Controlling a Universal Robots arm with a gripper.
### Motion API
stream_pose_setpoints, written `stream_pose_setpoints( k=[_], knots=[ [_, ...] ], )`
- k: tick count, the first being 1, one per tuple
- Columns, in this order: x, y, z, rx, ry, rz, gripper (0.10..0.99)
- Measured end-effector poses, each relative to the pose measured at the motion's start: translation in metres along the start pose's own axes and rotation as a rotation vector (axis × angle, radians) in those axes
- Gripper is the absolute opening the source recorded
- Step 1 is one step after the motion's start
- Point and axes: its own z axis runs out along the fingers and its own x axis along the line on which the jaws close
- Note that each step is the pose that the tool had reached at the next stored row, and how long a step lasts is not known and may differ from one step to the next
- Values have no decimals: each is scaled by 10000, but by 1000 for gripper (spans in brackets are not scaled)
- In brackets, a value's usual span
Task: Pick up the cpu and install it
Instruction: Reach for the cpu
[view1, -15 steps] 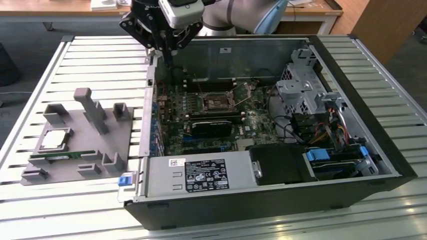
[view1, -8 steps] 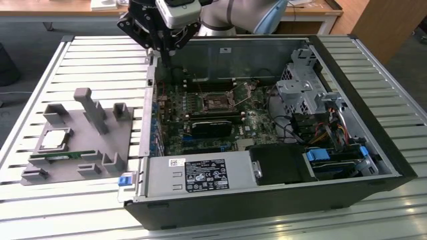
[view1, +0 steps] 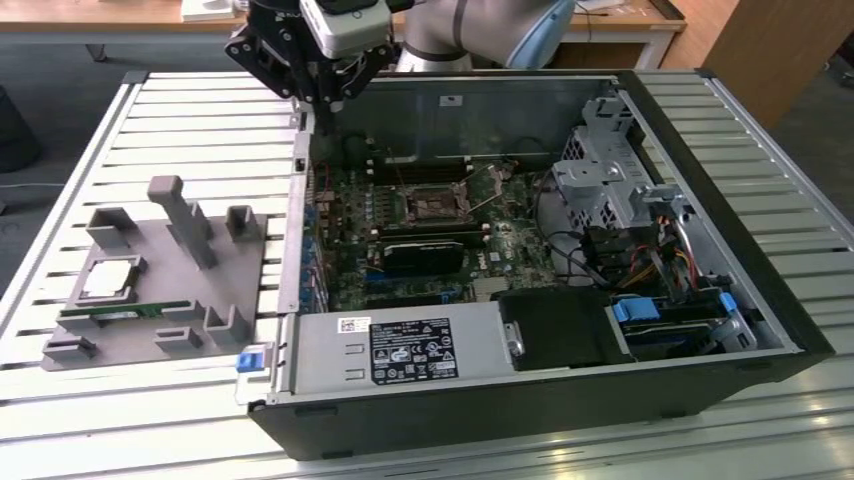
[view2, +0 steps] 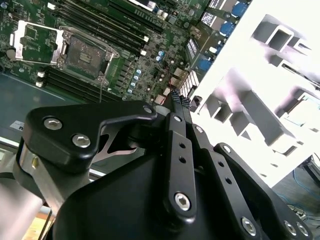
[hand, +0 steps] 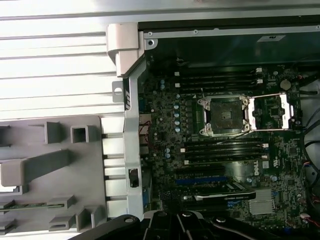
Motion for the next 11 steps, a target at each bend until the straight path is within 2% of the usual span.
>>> stream_pose_setpoints(
  k=[11],
  knots=[
    [80,-6,3,0,9,0,106]
  ],
)
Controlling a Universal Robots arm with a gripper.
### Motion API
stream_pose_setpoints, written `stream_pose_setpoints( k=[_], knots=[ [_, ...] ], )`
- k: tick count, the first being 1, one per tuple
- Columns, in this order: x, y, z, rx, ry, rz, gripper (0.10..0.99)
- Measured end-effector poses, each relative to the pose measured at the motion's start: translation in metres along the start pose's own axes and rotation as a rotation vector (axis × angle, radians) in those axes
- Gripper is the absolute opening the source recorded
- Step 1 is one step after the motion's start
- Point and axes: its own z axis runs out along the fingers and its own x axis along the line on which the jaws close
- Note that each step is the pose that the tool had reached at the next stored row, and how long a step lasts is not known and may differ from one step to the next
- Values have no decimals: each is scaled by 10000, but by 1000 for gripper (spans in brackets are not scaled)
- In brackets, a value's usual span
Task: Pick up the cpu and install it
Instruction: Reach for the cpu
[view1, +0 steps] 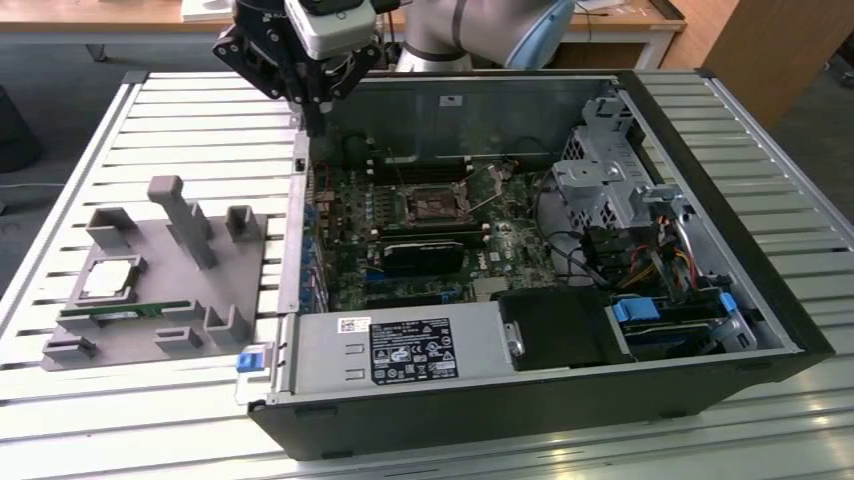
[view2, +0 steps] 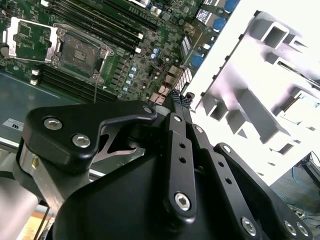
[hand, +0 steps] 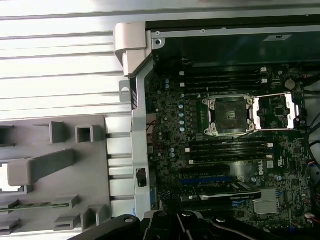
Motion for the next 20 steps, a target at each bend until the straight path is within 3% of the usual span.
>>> stream_pose_setpoints(
  k=[20],
  knots=[
    [146,-11,4,1,12,1,106]
  ],
)
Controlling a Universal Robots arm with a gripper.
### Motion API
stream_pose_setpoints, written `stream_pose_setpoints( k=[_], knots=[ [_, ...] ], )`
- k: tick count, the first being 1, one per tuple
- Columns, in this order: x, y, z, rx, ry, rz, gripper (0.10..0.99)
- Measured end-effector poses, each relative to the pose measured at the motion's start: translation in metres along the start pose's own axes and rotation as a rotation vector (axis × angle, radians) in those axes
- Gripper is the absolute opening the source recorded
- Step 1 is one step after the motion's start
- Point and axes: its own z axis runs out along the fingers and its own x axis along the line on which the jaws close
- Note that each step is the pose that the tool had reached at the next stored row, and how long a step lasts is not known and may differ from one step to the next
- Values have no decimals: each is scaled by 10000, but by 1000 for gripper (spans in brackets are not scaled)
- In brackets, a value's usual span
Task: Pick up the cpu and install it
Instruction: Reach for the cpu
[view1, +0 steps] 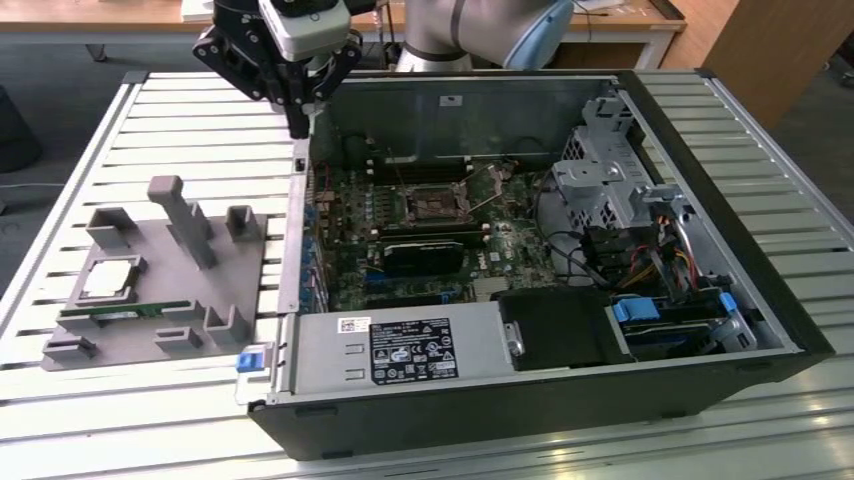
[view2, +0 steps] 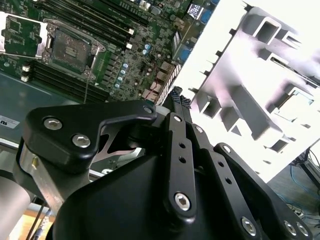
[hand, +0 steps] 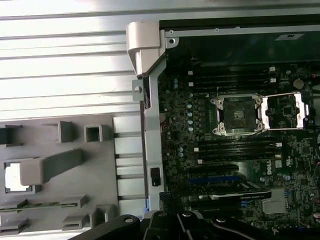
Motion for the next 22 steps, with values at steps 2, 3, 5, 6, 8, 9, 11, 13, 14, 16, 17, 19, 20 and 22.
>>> stream_pose_setpoints(
  k=[2,3,5,6,8,9,11,13,14,16,17,19,20,22],
  knots=[
    [15,-1,0,0,2,0,106],
    [23,-2,0,1,3,0,106],
    [37,-3,1,1,4,0,106],
    [44,-3,2,0,4,0,106],
    [59,-5,2,1,6,0,106],
    [66,-5,2,1,6,0,106],
    [81,-6,3,1,7,0,106],
    [95,-7,3,0,9,0,106],
    [103,-8,3,1,10,0,106],
    [119,-9,4,1,11,-1,106],
    [127,-10,4,1,11,0,106],
    [143,-11,5,1,12,0,106],
    [151,-12,5,1,13,1,106],
    [164,-13,7,0,14,1,106]
  ],
)
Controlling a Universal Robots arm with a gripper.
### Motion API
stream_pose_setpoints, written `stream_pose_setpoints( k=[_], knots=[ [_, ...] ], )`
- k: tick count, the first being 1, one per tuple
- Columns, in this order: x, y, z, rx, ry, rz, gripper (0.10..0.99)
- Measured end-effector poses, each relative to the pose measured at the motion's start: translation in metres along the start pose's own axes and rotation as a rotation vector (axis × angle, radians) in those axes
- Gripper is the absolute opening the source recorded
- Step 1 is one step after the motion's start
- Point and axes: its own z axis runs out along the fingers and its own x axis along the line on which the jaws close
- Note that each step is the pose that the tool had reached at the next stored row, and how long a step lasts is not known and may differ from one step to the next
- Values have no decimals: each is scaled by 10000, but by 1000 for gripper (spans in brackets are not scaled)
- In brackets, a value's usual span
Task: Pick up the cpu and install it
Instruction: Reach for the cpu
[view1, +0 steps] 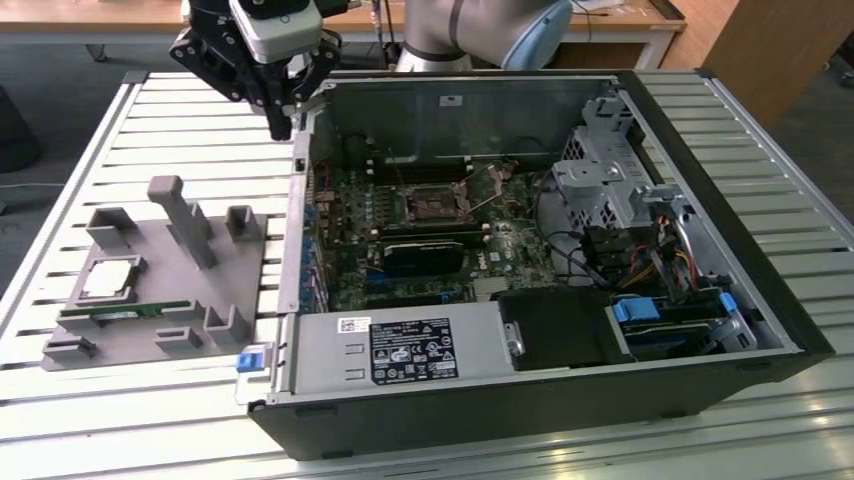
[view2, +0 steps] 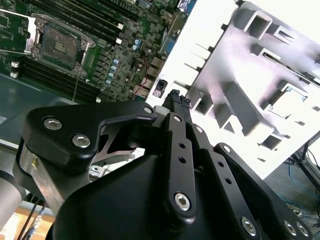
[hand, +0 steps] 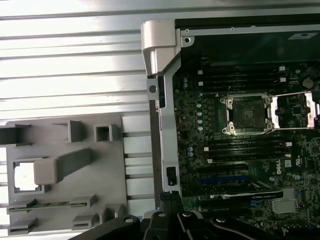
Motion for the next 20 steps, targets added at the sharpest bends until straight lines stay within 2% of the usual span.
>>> stream_pose_setpoints(
  k=[20],
  knots=[
    [135,-11,6,4,36,0,106]
  ],
)
